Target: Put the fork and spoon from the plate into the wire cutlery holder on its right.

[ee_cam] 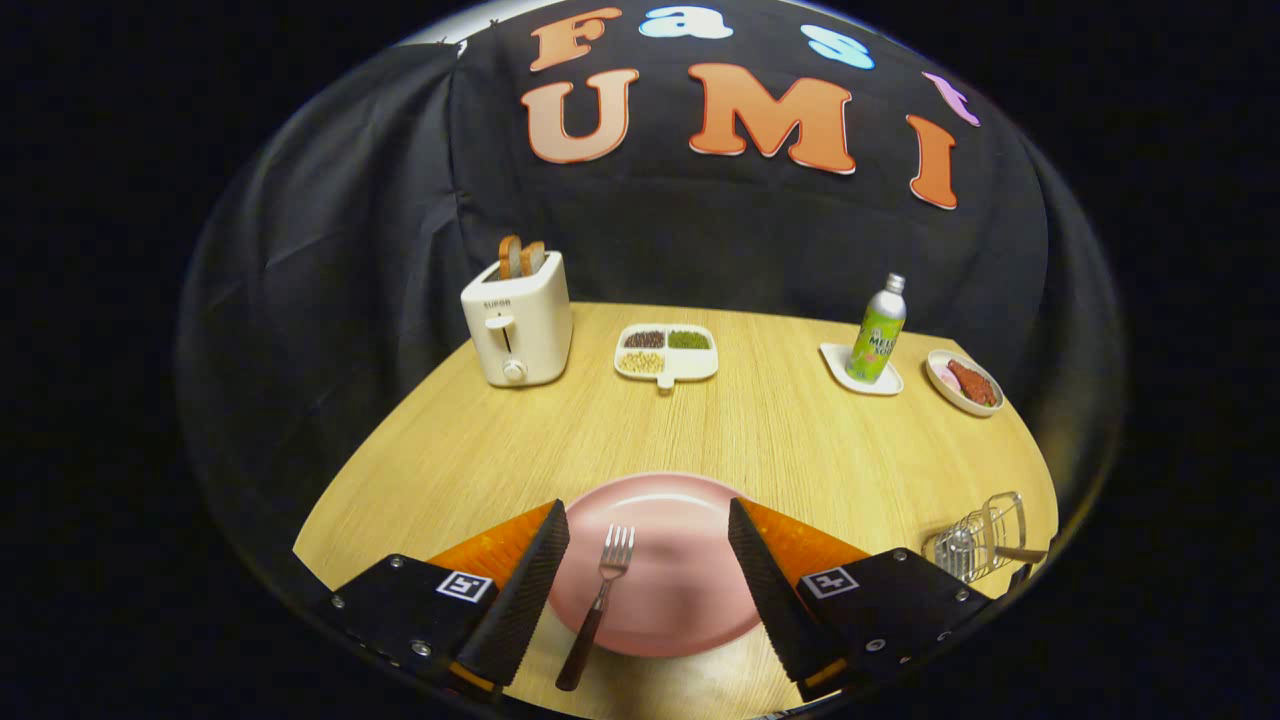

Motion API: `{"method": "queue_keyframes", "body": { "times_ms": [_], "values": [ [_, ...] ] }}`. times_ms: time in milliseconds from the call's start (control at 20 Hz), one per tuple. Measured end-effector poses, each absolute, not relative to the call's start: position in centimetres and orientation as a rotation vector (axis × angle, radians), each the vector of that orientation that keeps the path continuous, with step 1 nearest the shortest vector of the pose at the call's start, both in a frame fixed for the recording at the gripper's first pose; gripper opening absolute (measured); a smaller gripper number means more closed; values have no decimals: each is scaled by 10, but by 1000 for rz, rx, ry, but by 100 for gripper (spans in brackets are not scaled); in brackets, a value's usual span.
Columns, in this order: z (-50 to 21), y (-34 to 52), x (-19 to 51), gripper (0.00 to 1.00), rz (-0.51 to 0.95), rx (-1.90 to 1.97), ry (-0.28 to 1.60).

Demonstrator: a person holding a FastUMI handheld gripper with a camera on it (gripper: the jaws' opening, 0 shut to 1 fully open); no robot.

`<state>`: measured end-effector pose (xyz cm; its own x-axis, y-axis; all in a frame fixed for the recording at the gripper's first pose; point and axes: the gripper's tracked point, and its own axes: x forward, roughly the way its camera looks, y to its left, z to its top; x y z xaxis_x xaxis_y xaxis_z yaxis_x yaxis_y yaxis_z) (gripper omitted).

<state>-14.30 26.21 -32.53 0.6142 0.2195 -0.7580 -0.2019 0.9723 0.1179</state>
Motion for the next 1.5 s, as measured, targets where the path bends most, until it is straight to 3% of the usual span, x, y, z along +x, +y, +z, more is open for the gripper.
{"method": "queue_keyframes", "body": {
  "times_ms": [400, 600, 850, 950, 1250, 1500],
  "values": [
    [-392, 278, -186, 77, 270, -13, 1119],
    [-410, 281, -201, 56, 286, -27, 1206],
    [-419, 278, -207, 20, 287, -48, 1252],
    [-420, 280, -208, 10, 301, -38, 1269],
    [-408, 275, -197, 4, 329, 17, 1236],
    [-368, 238, -155, 3, 261, 47, 1132]
  ]
}}
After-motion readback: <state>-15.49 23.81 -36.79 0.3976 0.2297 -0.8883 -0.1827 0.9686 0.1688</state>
